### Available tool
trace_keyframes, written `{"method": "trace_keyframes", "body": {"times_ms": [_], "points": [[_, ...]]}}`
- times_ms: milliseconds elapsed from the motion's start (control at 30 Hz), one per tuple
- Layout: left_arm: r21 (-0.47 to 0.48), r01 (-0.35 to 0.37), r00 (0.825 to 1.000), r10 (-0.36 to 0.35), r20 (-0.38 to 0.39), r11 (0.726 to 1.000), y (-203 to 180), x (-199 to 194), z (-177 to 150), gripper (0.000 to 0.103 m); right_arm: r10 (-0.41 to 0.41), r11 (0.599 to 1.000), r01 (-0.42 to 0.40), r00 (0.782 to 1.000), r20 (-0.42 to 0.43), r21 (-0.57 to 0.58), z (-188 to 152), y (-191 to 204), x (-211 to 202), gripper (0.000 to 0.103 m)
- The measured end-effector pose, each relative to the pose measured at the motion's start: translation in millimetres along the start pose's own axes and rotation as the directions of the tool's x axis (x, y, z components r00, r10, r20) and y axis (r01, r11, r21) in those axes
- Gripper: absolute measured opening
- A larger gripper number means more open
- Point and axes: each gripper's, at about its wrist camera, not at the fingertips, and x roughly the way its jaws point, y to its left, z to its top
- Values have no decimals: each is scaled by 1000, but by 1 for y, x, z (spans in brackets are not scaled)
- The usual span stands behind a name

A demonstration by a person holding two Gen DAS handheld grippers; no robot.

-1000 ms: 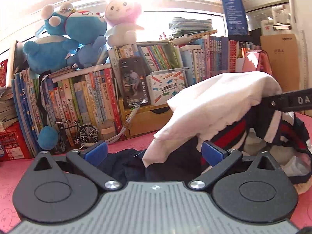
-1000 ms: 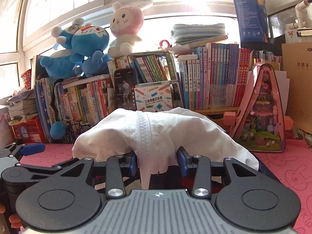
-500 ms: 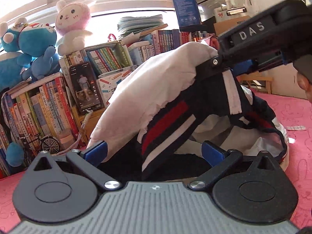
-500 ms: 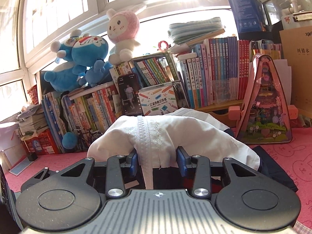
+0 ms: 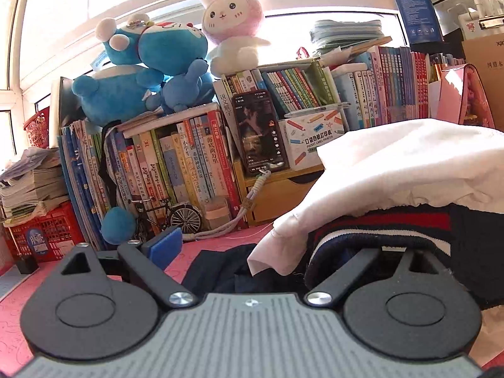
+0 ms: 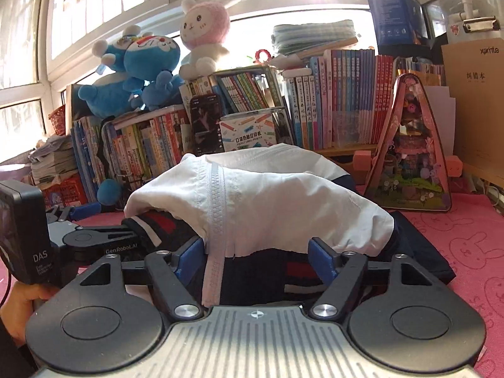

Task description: Fold clothes

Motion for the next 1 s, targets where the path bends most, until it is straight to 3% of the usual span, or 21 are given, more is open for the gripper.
{"method": "trace_keyframes", "body": {"times_ms": [233, 433, 500, 633, 700, 800, 900, 1000], "points": [[-117, -87, 990, 98, 97, 989, 58, -47, 27, 94, -114, 972, 120, 993, 40, -201, -38, 39, -17, 87], [-185, -164, 968, 194, 159, 969, 108, -97, 43, 94, -65, 978, 66, 998, 13, -198, -45, 73, -3, 87], [-169, -197, 962, 224, 159, 966, 118, -107, 41, 94, -66, 964, 68, 998, 18, -255, -50, 95, -1, 89], [-112, -275, 947, 289, 138, 955, 135, -118, 28, 96, -181, 918, 219, 973, 141, -330, -53, 122, -8, 88], [-116, -275, 955, 285, 83, 954, 145, -120, 16, 98, -258, 913, 308, 944, 207, -267, -45, 114, -22, 90], [-124, -231, 973, 231, -12, 965, 150, -125, -9, 100, -309, 931, 344, 921, 238, -121, -32, 83, -52, 103], [-62, -204, 979, 202, -32, 977, 134, -134, -31, 100, -334, 929, 357, 921, 201, -93, -28, 63, -69, 103], [-37, -211, 977, 211, -14, 977, 124, -138, -34, 100, -313, 922, 345, 932, 183, -178, -47, 83, -71, 103]]}}
